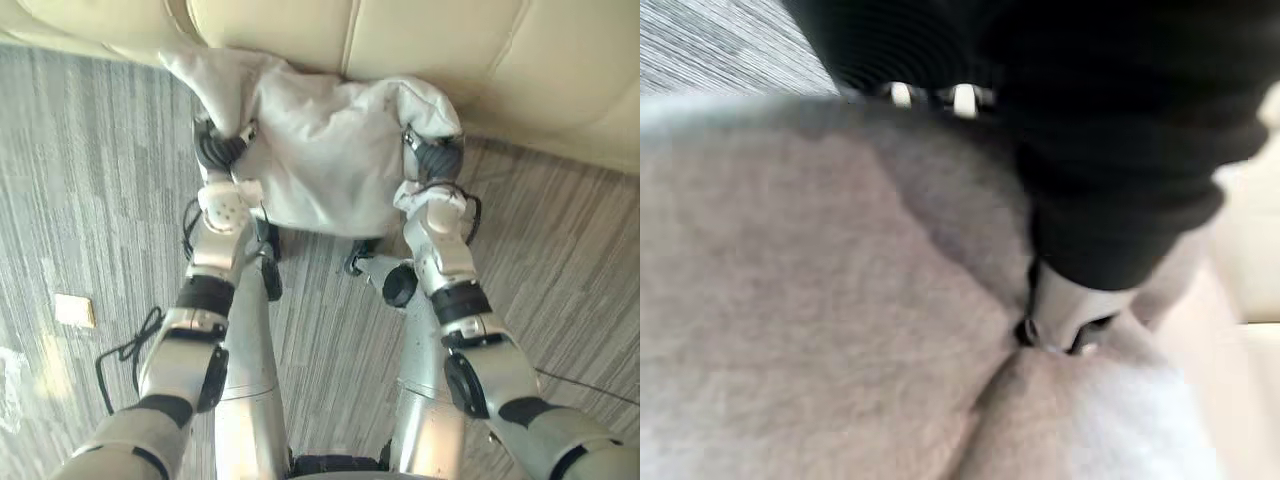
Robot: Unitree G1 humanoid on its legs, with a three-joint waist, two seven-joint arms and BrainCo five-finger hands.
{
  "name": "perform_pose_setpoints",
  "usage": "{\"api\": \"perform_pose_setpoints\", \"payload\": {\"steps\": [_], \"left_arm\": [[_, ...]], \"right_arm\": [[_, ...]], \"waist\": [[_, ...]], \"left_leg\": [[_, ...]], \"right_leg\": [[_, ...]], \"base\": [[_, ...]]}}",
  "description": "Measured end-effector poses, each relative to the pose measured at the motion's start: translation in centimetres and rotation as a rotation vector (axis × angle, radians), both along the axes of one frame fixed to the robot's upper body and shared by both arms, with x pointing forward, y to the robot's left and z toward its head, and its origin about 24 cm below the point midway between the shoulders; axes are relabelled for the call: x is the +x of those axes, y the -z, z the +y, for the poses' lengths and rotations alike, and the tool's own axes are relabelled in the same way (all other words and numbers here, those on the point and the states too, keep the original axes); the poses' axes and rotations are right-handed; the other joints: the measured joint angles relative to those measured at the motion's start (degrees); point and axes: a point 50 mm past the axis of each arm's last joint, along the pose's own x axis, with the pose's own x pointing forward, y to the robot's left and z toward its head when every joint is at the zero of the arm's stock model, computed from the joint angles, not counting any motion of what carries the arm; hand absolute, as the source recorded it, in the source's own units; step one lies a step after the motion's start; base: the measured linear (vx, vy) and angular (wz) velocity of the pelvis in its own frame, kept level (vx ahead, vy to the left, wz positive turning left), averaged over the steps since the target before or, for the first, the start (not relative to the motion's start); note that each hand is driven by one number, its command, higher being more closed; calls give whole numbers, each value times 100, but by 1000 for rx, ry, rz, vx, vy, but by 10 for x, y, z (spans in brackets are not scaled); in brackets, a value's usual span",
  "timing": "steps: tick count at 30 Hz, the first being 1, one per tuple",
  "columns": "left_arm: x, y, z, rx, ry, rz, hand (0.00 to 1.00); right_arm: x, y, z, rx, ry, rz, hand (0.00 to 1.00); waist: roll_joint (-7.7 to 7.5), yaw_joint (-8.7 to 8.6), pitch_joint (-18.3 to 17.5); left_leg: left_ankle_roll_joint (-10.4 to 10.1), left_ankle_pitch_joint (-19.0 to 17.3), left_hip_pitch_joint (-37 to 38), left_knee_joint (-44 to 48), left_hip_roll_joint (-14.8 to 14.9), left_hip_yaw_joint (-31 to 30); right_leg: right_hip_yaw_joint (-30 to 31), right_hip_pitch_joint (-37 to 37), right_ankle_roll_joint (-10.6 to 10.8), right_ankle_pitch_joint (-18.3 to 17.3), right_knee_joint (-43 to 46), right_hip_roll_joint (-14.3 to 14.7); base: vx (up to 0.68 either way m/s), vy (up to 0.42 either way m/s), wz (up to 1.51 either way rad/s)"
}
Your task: Pick up cushions and gather them together orderly.
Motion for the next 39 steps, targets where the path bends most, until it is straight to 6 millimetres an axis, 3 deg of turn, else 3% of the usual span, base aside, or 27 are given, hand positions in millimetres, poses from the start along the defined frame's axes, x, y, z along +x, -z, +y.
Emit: {"api": "perform_pose_setpoints", "payload": {"steps": [1,3,5,6,8,10,13,16,19,27,30,34,35,37,39], "left_arm": [[-8,12,-3,-10,14,9,100],[-19,26,-9,-21,39,21,100],[-37,49,-17,-34,69,65,100],[-38,51,-17,-35,72,66,100],[-60,62,-23,-67,110,52,100],[-79,78,-22,-95,123,82,100],[-105,98,-16,-130,130,132,100],[-133,116,-13,-148,126,195,100],[-152,129,-10,-151,125,245,100],[-172,153,-8,-128,154,359,100],[-173,163,-8,-133,156,403,100],[-174,166,-7,-156,162,420,100],[-174,166,-8,-156,165,420,100],[-174,167,-9,-163,171,423,100],[-176,168,-10,-184,177,430,100]], "right_arm": [[-8,12,-1,2,2,10,100],[-20,26,-3,0,2,18,100],[-40,54,-8,-23,14,76,100],[-42,56,-8,-27,16,80,100],[-66,70,-14,-61,34,90,100],[-86,81,-18,-100,26,109,100],[-107,93,-14,-155,-9,135,100],[-136,111,-12,-193,-37,202,100],[-153,123,-13,-236,-53,257,100],[-162,149,-15,-313,-75,371,100],[-160,159,-20,-369,-82,418,100],[-152,156,-22,-408,-81,412,100],[-149,154,-23,-411,-74,402,100],[-145,151,-23,-408,-55,388,100],[-140,148,-25,-414,-47,378,100]], "waist": [[-4,-14,-279],[-4,-28,-277],[1,-34,-293],[1,-37,-293],[-3,-81,-315],[-14,-83,-692],[-14,-66,-821],[-21,-33,-1400],[-1,0,-1854],[21,-24,-2242],[40,-20,-2232],[66,6,-2217],[67,11,-2219],[87,-20,-2229],[183,12,-2294]], "left_leg": [[-23,53,75,-220,-2,54],[-45,190,661,-573,-29,164],[-76,185,1514,-885,-48,224],[-77,184,1585,-914,-48,224],[-86,181,2384,-1234,-75,250],[-98,170,2868,-1546,-99,305],[-94,158,3880,-2032,-162,398],[-107,164,4558,-2493,-216,439],[-111,167,5176,-2944,-266,530],[-134,239,5999,-3468,-384,449],[-135,238,5658,-2662,-437,220],[-153,382,5337,-2275,-365,682],[-28,266,5330,-2401,-304,949],[8,247,5296,-3005,-235,1212],[-29,508,5331,-3780,-217,1326]], "right_leg": [[-4,47,51,50,-182,22],[-15,555,0,169,-482,44],[-70,1404,-22,187,-806,85],[-76,1468,-16,183,-830,88],[-192,2306,-6,182,-1153,107],[-212,2765,80,157,-1429,126],[-211,3720,186,123,-1838,153],[-269,4389,262,116,-2264,190],[-242,4939,358,139,-2661,238],[-315,5924,471,335,-3483,373],[-516,6215,537,378,-3683,331],[-755,6610,559,574,-4348,272],[-829,6712,529,623,-4573,263],[-908,6823,572,667,-4798,224],[-913,6865,844,733,-4905,156]], "base": [[0,0,0],[70,2,-2],[107,-22,-4],[108,-34,5],[95,-22,11],[107,-4,7],[116,-4,2],[169,-2,7],[173,7,-4],[136,28,2],[57,45,38],[6,81,35],[20,105,31],[69,149,33],[157,252,6]]}}
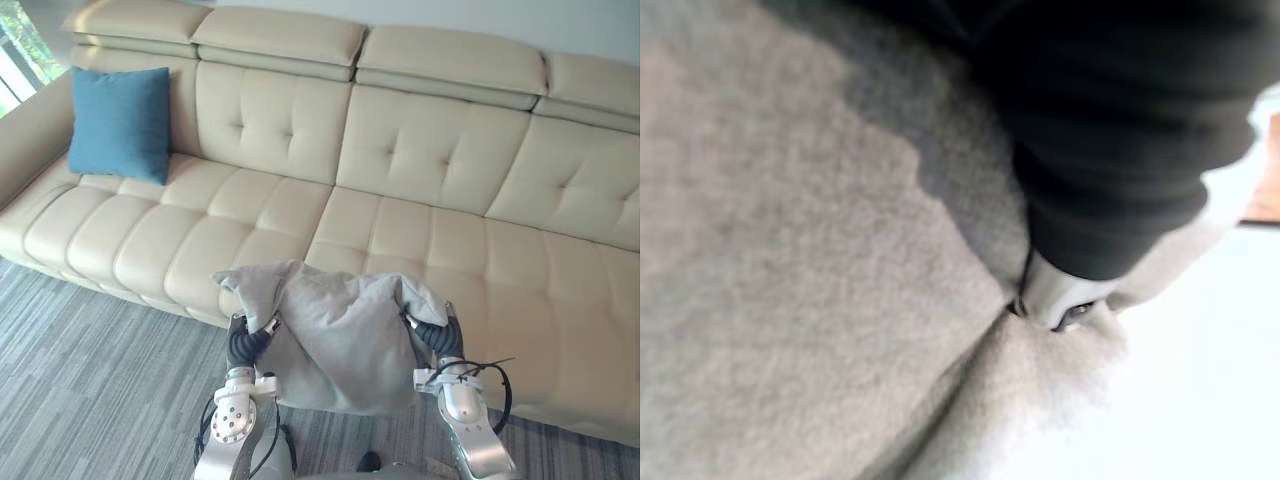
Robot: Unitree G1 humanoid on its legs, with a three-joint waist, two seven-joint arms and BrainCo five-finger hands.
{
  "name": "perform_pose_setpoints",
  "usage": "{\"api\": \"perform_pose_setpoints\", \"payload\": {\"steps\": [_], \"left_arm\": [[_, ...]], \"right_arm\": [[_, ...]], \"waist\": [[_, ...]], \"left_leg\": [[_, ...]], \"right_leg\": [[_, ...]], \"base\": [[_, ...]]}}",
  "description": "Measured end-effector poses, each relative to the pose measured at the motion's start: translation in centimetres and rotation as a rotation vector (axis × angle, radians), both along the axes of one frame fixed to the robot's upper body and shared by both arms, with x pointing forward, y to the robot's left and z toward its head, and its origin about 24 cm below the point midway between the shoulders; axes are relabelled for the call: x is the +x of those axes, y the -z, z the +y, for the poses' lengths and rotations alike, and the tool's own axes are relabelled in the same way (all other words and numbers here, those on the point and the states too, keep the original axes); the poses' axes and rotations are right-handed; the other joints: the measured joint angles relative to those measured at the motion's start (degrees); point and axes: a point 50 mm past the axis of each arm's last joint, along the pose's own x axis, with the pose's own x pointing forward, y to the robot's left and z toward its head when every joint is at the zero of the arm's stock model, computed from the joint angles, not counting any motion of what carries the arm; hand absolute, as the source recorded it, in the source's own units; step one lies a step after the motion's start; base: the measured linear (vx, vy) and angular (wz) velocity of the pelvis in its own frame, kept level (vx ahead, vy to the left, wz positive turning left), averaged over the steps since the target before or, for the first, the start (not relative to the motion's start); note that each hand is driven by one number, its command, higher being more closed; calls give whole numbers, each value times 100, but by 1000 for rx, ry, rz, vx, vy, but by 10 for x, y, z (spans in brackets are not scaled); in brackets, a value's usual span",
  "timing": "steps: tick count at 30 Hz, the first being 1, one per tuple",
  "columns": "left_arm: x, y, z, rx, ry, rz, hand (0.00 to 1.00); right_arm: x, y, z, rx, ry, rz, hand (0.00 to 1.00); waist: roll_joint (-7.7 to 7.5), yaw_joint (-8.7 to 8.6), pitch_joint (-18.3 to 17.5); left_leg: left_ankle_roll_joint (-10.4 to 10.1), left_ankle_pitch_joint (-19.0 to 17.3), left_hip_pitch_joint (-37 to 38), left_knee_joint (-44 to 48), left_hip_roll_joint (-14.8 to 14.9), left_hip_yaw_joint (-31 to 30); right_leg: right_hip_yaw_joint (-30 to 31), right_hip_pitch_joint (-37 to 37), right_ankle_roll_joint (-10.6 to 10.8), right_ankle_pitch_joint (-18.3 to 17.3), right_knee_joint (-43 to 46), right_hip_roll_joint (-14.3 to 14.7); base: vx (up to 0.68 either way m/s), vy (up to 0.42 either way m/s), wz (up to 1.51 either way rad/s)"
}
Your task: Pick up cushions and gather them together orderly.
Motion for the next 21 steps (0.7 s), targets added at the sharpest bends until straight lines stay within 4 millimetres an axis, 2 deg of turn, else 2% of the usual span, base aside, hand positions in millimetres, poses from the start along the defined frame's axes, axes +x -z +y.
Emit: {"api": "perform_pose_setpoints", "payload": {"steps": [1,3,4,5,6,7,8,10,11,13,15,16,17,19,21], "left_arm": [[-1,2,0,3,5,8,100],[-1,5,3,20,11,29,100],[-1,6,2,18,13,37,100],[-1,6,2,21,14,38,100],[0,6,5,36,19,36,100],[0,6,6,44,20,38,100],[-1,7,9,58,23,41,100],[-1,6,13,75,20,40,100],[-1,6,14,79,21,40,100],[-1,6,14,79,24,40,100],[1,5,13,81,35,33,100],[3,4,13,90,51,28,100],[4,9,6,71,63,48,100],[4,10,-1,64,101,50,100],[5,8,-4,60,122,43,100]], "right_arm": [[3,4,2,-1,4,16,100],[3,12,4,5,12,52,100],[2,16,3,3,16,69,100],[2,20,4,4,18,88,100],[2,25,4,7,21,112,100],[2,28,6,12,21,126,100],[2,32,8,20,20,144,100],[3,35,13,34,13,158,100],[4,34,14,35,7,154,100],[7,31,13,27,2,145,100],[10,28,13,23,-1,130,100],[11,27,12,22,3,126,100],[11,29,5,-2,13,140,100],[8,31,-3,-13,35,151,100],[6,32,-7,-9,53,155,100]], "waist": [[-39,-1,-13],[-163,-18,-37],[-137,-28,-43],[-123,-32,-43],[-143,-93,-23],[-140,-117,-21],[-111,-133,0],[-91,-142,9],[-93,-156,10],[-91,-244,11],[-193,-358,-11],[-357,-391,-3],[-193,-377,7],[2,-381,-18],[57,-383,26]], "left_leg": [[129,289,49,38,-45,167],[374,-63,-7,489,-256,258],[459,-304,-21,734,-305,273],[537,-473,66,808,-367,310],[640,-553,299,762,-496,317],[653,-575,427,706,-525,310],[670,-594,694,556,-534,312],[665,-591,1132,202,-546,323],[663,-590,1274,89,-563,329],[631,-584,1477,-96,-599,321],[538,-609,1521,-152,-756,270],[458,-664,1574,-128,-941,205],[386,-710,1618,-114,-820,121],[217,-872,1537,40,-592,-42],[57,-1075,1415,448,-308,-132]], "right_leg": [[14,78,167,35,-25,-105],[21,116,450,85,178,-431],[87,-31,517,72,701,-628],[237,-364,412,36,1587,-897],[475,-896,27,-25,2924,-1250],[627,-1095,-75,-107,3494,-1295],[803,-1333,-110,-253,4061,-1242],[916,-1624,-117,-432,4238,-940],[936,-1736,-106,-475,4041,-769],[917,-1912,-76,-470,3046,-361],[961,-1875,-187,125,1694,-71],[1170,-1854,-559,693,1210,-44],[1175,-1742,-547,742,1151,57],[1018,-1468,-564,793,652,322],[905,-1192,-578,805,257,578]], "base": [[223,278,-2],[285,275,3],[280,296,-2],[327,361,5],[278,281,8],[342,266,12],[275,135,0],[246,84,-4],[203,4,-1],[186,-28,7],[200,-82,25],[198,-119,18],[204,-119,14],[177,-92,10],[120,-98,16]]}}
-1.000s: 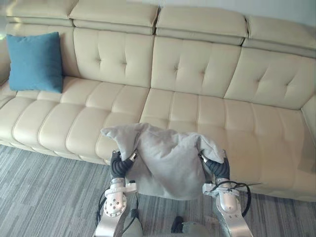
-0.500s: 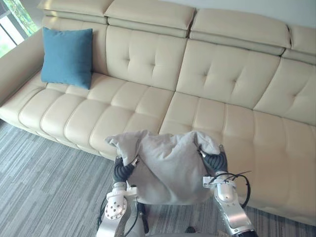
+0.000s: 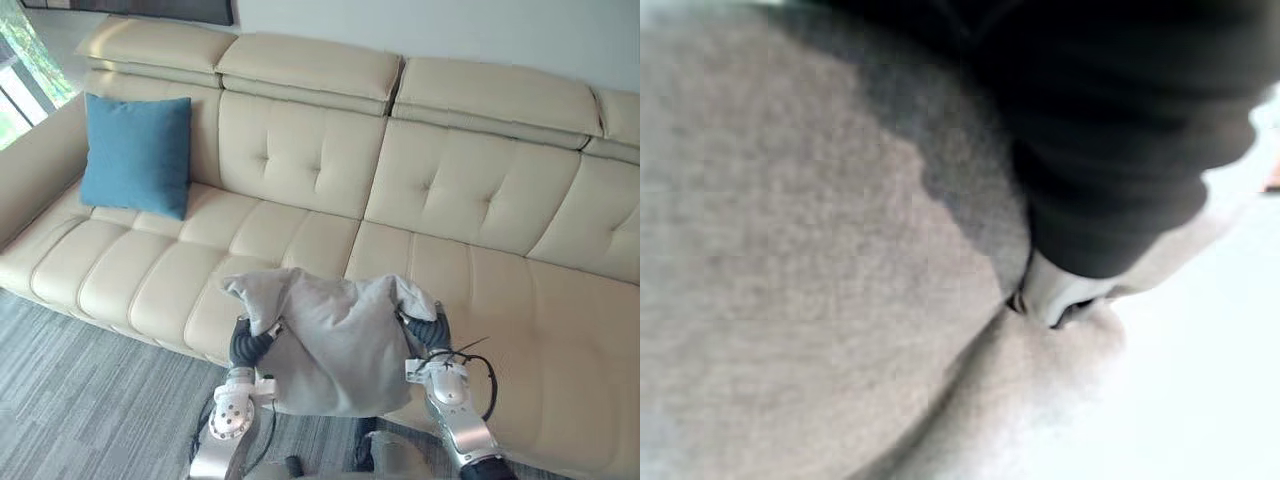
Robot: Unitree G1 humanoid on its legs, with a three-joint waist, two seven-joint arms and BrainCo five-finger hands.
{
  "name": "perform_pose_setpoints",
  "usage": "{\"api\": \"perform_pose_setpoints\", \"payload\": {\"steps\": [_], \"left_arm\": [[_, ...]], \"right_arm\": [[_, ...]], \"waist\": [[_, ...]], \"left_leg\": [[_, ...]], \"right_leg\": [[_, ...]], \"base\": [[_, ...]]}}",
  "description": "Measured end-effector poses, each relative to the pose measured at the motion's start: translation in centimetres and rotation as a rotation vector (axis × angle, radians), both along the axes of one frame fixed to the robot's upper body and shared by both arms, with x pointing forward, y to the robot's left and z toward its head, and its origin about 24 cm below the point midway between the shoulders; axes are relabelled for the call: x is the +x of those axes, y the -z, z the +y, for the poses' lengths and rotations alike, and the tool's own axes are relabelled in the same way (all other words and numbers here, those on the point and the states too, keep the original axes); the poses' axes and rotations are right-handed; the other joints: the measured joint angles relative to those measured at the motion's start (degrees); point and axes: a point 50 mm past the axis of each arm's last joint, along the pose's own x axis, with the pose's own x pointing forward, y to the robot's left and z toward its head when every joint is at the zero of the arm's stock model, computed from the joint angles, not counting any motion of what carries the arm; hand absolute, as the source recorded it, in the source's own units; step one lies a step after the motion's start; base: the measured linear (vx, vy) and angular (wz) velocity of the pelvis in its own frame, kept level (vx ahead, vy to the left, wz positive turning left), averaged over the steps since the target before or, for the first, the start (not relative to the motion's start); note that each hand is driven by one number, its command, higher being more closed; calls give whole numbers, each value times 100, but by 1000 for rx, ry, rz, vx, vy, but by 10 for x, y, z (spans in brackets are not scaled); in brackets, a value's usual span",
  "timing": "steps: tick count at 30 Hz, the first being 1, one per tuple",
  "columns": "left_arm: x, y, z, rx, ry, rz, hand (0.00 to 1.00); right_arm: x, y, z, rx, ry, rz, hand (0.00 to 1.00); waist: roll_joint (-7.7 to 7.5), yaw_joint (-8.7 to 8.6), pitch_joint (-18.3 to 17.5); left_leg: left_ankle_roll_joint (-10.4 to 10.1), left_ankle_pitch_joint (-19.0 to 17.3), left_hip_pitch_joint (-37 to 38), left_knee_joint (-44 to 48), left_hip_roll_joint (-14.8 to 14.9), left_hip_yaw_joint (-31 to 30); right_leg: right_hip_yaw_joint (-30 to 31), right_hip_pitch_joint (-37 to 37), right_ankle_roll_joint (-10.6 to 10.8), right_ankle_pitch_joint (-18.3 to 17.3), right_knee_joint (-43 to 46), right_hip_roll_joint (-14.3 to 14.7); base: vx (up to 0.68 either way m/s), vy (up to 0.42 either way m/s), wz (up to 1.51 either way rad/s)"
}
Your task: Pick up cushions and gather them together orderly.
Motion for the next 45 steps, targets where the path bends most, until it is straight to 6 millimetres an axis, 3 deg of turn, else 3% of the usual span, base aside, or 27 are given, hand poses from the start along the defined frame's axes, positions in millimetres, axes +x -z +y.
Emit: {"api": "perform_pose_setpoints", "payload": {"steps": [3,5,8,10,12,16,24,27,32,38,42,45], "left_arm": [[-3,3,-1,-8,1,17,100],[-4,3,-2,-20,-7,20,100],[-6,4,-2,-33,-20,26,100],[-10,3,-1,-35,-23,24,100],[-9,-5,-4,-46,-15,-7,100],[-10,-10,-3,-53,-15,-31,100],[-14,-8,-7,-28,29,-17,100],[-4,-15,-8,-5,18,-56,100],[42,-61,-11,9,-50,-268,100],[91,-138,-15,-35,-156,-560,100],[123,-178,-15,-12,-190,-666,100],[146,-212,-12,27,-218,-730,100]], "right_arm": [[-5,-3,1,16,5,-9,100],[-4,-13,2,22,0,-57,100],[-2,-22,3,26,-5,-96,100],[-3,-23,4,31,-5,-99,100],[-10,-26,3,35,2,-112,100],[-13,-25,3,38,5,-107,100],[-14,-24,1,13,7,-104,100],[-7,-30,2,8,21,-136,100],[31,-74,12,13,39,-334,100],[71,-139,26,36,66,-576,100],[97,-171,30,8,72,-657,100],[115,-202,33,-1,79,-716,100]], "waist": [[-57,142,68],[-28,313,73],[-27,382,72],[-15,381,29],[-95,315,-12],[-75,368,-22],[-88,368,-43],[-87,369,-40],[-89,379,-33],[-43,429,42],[-44,449,200],[-50,446,611]], "left_leg": [[-31,-280,-519,1541,400,-48],[124,-385,-837,1663,450,-347],[119,-291,-1052,924,362,-1161],[-257,493,-916,313,290,-1445],[-149,565,-904,195,84,-1295],[-56,626,-657,-119,-132,-1147],[-50,893,-543,-788,-181,-1121],[-73,975,-576,-943,-190,-1107],[-103,1168,-1121,-981,-138,-1085],[-133,1384,-1772,-990,-50,-1040],[-146,1528,-2196,-1003,-33,-988],[-161,1673,-2393,-1076,-38,-978]], "right_leg": [[152,464,-180,35,-398,257],[414,498,-193,-4,-405,305],[755,497,-155,-12,-387,295],[1001,530,92,33,-421,309],[1036,522,241,156,-570,77],[1155,567,336,132,-610,-130],[1239,527,377,336,-1037,-140],[1236,483,345,454,-1209,-96],[1249,-101,284,635,-1187,-32],[1288,-923,246,697,-897,-13],[1345,-1390,231,839,-868,-2],[1388,-1616,220,986,-912,8]], "base": [[131,-104,-22],[101,23,-72],[109,167,-73],[159,215,-60],[188,185,-11],[106,127,-12],[33,0,-3],[-15,-31,-7],[-95,-38,-4],[-98,-44,-4],[-100,-43,-5],[-73,-32,-5]]}}
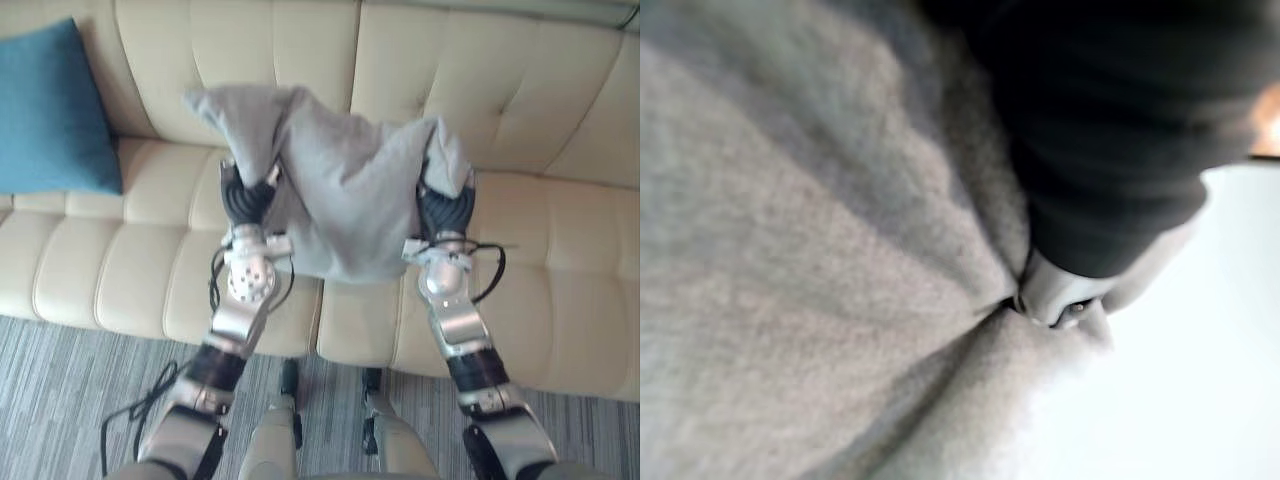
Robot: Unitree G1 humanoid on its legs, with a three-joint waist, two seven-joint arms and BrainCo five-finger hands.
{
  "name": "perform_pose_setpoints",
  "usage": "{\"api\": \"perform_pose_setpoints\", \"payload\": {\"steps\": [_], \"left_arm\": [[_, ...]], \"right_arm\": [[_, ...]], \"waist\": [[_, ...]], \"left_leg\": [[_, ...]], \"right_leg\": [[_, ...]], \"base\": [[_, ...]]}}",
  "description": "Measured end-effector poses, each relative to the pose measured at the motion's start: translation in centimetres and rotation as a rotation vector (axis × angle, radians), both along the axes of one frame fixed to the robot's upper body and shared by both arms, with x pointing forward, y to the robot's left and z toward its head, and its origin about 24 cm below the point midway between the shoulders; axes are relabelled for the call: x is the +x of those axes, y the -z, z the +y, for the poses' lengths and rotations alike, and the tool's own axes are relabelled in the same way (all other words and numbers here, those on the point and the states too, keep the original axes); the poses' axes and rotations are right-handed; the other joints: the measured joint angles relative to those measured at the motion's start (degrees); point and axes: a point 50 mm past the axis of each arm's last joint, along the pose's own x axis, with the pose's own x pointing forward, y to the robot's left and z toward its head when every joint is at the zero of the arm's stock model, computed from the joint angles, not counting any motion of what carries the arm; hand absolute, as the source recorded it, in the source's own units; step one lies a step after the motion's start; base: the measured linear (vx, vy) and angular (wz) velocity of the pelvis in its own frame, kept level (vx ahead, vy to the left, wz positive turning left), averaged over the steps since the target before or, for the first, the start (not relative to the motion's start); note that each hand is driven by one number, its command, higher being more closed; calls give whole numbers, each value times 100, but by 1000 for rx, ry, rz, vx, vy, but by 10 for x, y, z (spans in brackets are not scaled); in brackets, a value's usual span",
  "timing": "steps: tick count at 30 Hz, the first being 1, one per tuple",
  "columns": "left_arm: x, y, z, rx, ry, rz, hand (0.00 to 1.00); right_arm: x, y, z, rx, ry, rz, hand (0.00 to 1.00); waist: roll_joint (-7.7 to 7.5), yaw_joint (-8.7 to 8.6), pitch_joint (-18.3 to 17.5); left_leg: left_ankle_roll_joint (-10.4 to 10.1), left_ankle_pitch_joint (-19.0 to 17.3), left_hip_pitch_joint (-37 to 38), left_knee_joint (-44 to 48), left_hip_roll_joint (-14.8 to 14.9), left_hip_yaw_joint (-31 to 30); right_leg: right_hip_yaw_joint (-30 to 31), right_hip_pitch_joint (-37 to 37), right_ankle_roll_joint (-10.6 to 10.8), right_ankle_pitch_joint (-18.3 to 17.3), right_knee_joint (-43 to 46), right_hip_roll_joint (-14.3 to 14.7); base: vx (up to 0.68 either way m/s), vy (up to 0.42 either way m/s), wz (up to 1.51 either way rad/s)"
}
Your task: Pick up cushions and gather them together orderly.
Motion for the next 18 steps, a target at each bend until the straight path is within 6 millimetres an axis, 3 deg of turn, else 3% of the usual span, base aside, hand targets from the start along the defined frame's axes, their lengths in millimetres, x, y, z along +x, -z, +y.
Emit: {"api": "perform_pose_setpoints", "payload": {"steps": [5,6,7,14,18], "left_arm": [[26,-31,6,17,-47,-7,100],[29,-35,7,9,-55,-6,100],[31,-40,9,-4,-62,-9,0],[39,-55,26,-105,-106,-7,0],[43,-72,27,-90,-112,-30,0]], "right_arm": [[20,-34,0,23,6,-36,100],[22,-39,0,19,7,-44,0],[25,-46,1,25,3,-53,0],[29,-68,3,59,2,-86,0],[35,-83,-9,128,8,-93,0]], "waist": [[3,-64,446],[7,-73,476],[5,-87,574],[6,-80,682],[-3,-78,780]], "left_leg": [[-19,196,-314,-144,-18,3],[-19,216,-400,-148,-25,-3],[-23,242,-438,-162,-27,0],[-43,279,-569,-224,7,7],[-44,307,-664,-227,7,4]], "right_leg": [[18,-340,1,201,-119,13],[17,-408,-8,232,-148,17],[20,-425,4,300,-220,19],[45,-555,-4,357,-294,37],[53,-639,3,383,-310,36]], "base": [[-37,-21,0],[0,0,0],[0,0,0],[0,0,0],[-17,0,1]]}}
